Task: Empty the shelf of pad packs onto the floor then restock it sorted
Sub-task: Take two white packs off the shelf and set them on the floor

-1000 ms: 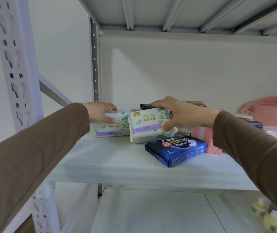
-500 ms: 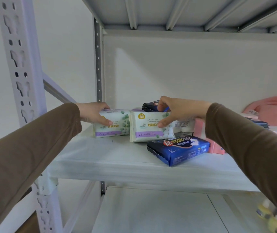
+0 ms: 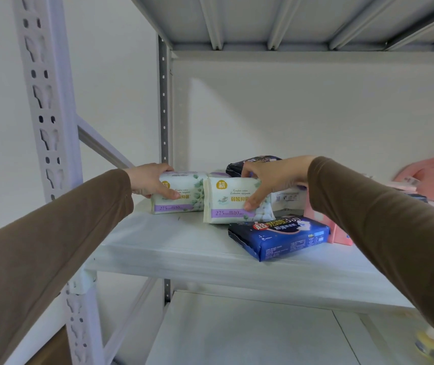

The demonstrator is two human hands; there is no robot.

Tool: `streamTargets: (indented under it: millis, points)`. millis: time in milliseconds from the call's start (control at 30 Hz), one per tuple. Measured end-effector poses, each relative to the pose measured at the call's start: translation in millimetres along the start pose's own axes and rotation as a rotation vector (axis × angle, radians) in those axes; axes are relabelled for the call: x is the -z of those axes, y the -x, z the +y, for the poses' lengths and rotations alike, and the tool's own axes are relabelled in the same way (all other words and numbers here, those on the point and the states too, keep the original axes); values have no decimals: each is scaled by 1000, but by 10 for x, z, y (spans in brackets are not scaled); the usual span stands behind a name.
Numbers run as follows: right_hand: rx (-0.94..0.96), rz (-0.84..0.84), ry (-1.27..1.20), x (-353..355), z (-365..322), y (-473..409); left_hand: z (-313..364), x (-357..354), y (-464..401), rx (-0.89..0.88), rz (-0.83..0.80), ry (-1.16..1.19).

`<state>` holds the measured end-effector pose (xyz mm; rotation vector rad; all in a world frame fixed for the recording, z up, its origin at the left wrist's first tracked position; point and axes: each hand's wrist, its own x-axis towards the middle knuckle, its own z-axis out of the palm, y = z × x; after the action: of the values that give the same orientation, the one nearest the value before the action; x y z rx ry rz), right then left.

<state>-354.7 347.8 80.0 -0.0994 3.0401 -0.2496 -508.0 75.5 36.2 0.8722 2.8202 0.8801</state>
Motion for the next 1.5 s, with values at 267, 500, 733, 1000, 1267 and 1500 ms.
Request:
streamTargets:
  millis: [267,500,733,1000,1267,1500]
  points:
    - [145,121,-125,-15,101,-15,57,-19,183,-16,145,39]
    - [219,324,-251,79,207,266,140,106,466,-67,293,-2]
    - [190,403,-266,82,110,685,283,247,918,-145,306,-8]
    - [128,456,-357,-141,-419,1441,330,317,1721,-274,267,4]
    - [-16,462,-325,-692,-927,2117,98,138,2582,-279,156,35]
    - [-67,378,-314,-1220,-1229,2491,-143,-188,3209,-243,109,48]
